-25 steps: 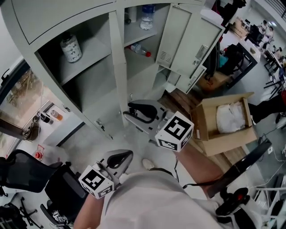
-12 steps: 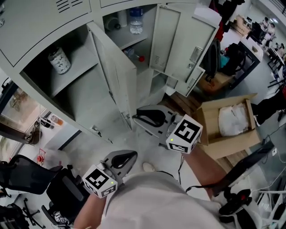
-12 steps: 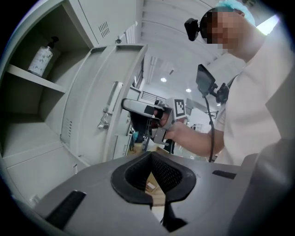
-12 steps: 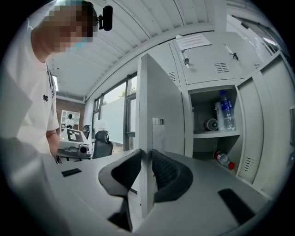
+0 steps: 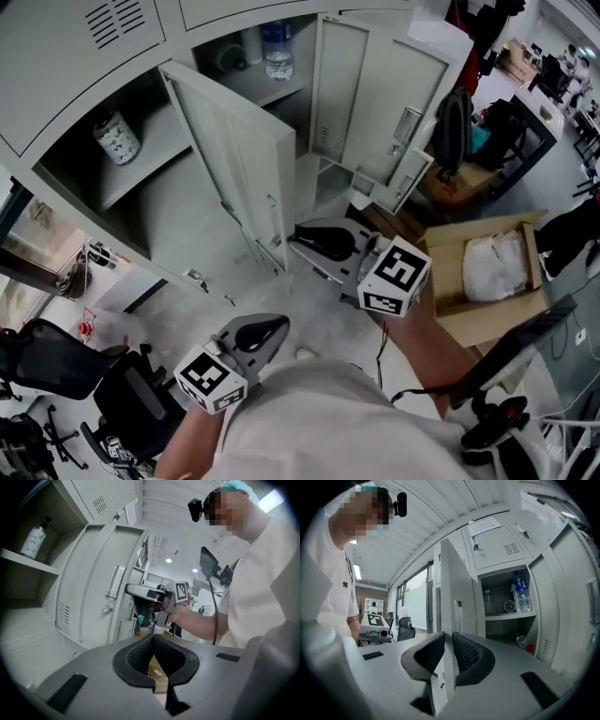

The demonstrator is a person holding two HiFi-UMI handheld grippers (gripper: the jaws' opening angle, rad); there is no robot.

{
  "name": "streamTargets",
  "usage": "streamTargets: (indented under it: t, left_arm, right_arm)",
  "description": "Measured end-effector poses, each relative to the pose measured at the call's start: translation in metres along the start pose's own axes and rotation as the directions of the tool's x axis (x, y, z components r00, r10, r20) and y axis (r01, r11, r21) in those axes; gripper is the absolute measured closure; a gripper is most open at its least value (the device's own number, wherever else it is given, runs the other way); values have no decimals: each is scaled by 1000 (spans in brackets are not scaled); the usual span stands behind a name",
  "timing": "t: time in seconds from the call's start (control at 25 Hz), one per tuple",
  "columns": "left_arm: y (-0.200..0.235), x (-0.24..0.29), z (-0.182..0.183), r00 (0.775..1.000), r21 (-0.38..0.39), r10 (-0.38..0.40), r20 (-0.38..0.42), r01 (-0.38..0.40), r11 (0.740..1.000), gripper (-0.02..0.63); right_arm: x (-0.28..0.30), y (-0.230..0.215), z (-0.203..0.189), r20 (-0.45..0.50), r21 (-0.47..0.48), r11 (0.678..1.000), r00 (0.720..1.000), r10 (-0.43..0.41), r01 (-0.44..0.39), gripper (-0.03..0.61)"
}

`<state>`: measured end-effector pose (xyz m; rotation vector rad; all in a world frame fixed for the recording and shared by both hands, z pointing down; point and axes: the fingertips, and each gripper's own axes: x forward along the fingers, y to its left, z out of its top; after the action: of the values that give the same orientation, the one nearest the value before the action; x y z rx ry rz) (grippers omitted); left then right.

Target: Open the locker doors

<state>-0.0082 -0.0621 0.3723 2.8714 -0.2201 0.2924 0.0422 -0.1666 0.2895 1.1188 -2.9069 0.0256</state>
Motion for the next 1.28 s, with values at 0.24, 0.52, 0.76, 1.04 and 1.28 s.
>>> streamTargets:
  t: [0.24,0.52,0.76,1.04,1.28]
  left_arm:
    - [-6,19,1,999,-8,49,17,-49,999,603]
    - [-3,22,-1,989,-51,148,16,-147,988,603]
    - [-7,20,-6,978,-80,210,11,-208,975,603]
    - [-17,7,-11,968,-75,249,16,-247,966,603]
    - [-40,-13,-15,962,-68,270,38,-267,961,603]
  right_arm:
    - [-13,-17,-1,10,0,1000,1000,23,-23,518]
    - [-13,-22,0,28,-3,997,997,78,-78,518]
    - [-15,-27,1,43,-3,995,994,96,-96,518]
    - [-19,-36,-1,61,-3,1000,998,28,-28,520]
    - [-35,-35,-4,63,24,998,996,-62,60,520]
